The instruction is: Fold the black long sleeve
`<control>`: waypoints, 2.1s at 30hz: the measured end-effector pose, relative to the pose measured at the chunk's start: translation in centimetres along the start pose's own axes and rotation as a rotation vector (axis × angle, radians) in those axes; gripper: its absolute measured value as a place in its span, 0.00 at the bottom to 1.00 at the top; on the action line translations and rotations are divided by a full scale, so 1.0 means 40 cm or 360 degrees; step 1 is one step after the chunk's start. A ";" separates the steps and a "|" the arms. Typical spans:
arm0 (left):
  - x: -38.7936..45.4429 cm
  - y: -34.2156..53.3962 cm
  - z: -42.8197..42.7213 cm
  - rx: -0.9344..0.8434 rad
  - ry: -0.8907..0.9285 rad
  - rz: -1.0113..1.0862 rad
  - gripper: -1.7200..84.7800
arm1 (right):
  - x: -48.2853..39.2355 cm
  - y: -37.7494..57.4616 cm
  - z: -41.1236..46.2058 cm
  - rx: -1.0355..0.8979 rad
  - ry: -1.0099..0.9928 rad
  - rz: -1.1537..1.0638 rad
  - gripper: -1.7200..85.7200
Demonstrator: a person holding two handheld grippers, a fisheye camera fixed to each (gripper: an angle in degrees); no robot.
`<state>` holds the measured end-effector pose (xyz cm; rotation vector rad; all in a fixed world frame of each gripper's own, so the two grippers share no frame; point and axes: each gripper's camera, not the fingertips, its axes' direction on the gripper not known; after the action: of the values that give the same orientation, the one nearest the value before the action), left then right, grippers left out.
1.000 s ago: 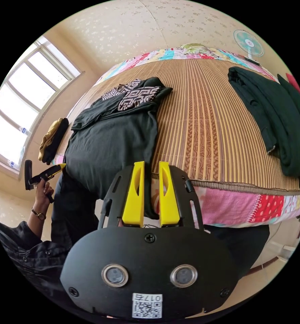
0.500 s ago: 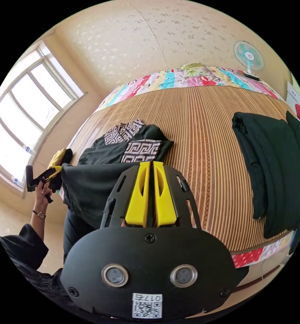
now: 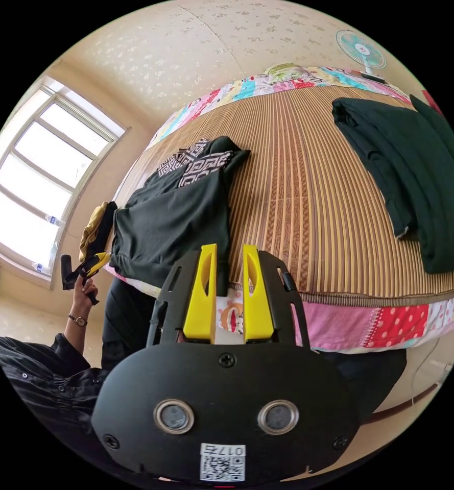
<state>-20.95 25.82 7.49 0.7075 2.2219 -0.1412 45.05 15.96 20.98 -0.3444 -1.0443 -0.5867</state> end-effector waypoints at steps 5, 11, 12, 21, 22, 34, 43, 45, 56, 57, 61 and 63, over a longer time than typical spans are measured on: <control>-0.059 0.026 -0.088 0.0006 0.0159 -0.0064 0.02 | 0.027 0.036 -0.029 0.0010 -0.0091 0.0054 0.12; -0.220 0.103 -0.236 0.0283 0.0660 -0.0211 0.01 | 0.048 0.054 -0.009 -0.0110 -0.0181 0.0048 0.12; -0.237 0.115 -0.249 0.0278 0.0630 -0.0240 0.01 | 0.054 0.058 -0.015 -0.0079 -0.0190 0.0056 0.11; -0.285 0.152 -0.320 0.0364 0.0741 -0.0298 0.02 | 0.104 0.060 -0.043 -0.0186 -0.0398 0.0076 0.06; -0.279 0.149 -0.327 0.0343 0.0678 -0.0280 0.03 | 0.114 0.061 -0.050 -0.0176 -0.0416 0.0096 0.06; -0.155 0.021 -0.235 -0.0235 -0.0058 0.0222 0.07 | 0.177 0.070 -0.097 -0.0177 -0.0543 0.0140 0.06; -0.234 0.054 -0.509 -0.0030 0.1177 0.0361 0.05 | 0.279 0.125 -0.309 0.0167 -0.1196 0.0070 0.04; -0.234 0.063 -0.569 0.0002 0.1400 0.0387 0.05 | 0.310 0.139 -0.381 0.0261 -0.1376 0.0019 0.03; -0.274 0.239 -0.610 -0.0033 0.1771 0.0165 0.04 | 0.364 0.310 -0.571 0.0428 -0.1600 -0.0136 0.04; -0.282 0.255 -0.602 -0.0018 0.1817 0.0116 0.04 | 0.359 0.325 -0.579 0.0438 -0.1572 -0.0149 0.04; -0.328 0.251 -0.586 0.0099 0.1802 -0.0042 0.04 | 0.344 0.309 -0.553 0.0411 -0.1298 -0.0079 0.03; -0.369 0.199 -0.573 0.0215 0.1694 -0.0177 0.04 | 0.342 0.238 -0.481 0.0318 -0.1064 0.0051 0.03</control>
<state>-23.78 33.16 34.77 0.8437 3.2915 0.0562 69.44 9.38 24.07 -0.3897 -1.7219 -0.3321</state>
